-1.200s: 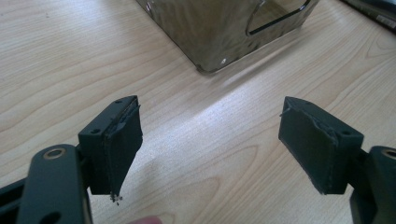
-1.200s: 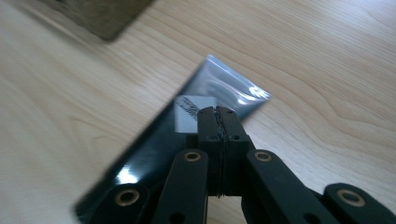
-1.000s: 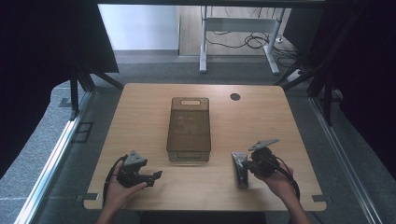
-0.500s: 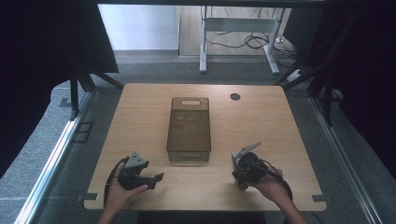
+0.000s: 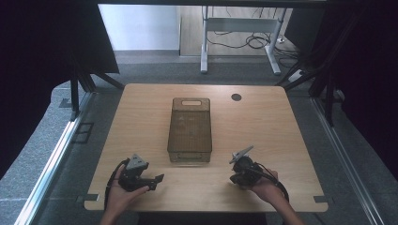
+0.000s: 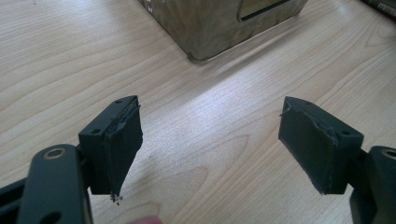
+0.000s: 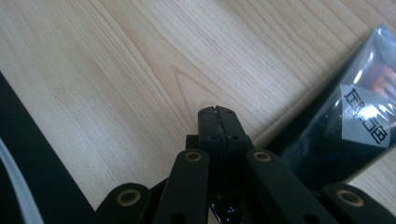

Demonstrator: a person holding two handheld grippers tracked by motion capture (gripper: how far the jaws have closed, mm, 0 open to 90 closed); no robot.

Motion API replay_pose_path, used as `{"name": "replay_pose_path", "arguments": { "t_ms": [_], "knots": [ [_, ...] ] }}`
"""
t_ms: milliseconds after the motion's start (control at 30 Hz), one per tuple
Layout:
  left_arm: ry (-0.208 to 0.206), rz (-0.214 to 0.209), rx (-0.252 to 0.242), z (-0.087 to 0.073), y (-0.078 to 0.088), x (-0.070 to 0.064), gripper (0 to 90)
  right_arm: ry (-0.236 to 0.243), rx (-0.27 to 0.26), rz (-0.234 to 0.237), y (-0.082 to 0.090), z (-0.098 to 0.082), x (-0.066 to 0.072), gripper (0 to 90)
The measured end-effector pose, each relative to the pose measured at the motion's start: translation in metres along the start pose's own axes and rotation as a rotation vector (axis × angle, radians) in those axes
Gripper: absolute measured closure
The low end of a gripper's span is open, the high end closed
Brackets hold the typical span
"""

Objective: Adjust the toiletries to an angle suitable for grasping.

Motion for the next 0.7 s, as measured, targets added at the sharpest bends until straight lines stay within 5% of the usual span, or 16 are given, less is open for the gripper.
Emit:
{"name": "replay_pose_path", "arguments": {
  "t_ms": [700],
  "knots": [
    [0.004, 0.009, 0.021, 0.001, 0.001, -0.003, 21.1, -0.054, -0.005, -0.017, 0.01, -0.028, -0.015, 89.8]
  ]
}}
Point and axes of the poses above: each handheld gripper's, and its own axes: y roughly backward along the jaws, z roughly out of its top, x roughly to its left, the point moved 3 cm from there along -y, roughly forward along the jaws, and after that the axes turned 15 degrees about -z, right-handed, at the moved point
